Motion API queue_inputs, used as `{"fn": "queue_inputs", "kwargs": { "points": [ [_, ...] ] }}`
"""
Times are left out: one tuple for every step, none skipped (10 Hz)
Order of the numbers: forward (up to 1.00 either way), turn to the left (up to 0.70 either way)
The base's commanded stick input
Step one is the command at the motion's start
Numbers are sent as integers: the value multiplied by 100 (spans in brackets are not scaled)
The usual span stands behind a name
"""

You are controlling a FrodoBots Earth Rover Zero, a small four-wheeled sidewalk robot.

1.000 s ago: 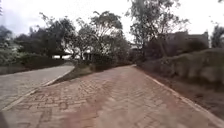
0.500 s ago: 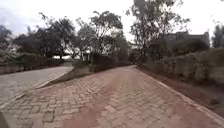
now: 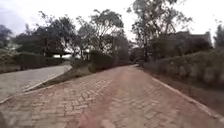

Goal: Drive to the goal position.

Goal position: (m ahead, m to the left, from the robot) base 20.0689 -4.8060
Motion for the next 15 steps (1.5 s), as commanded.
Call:
{"fn": "queue_inputs", "kwargs": {
  "points": [
    [70,-21],
    [70,-1],
    [70,0],
    [70,0],
    [70,0],
    [70,0],
    [70,0],
    [70,0],
    [70,0],
    [70,0],
    [70,0],
    [70,0],
    [70,0],
    [70,0],
    [70,0]
  ]
}}
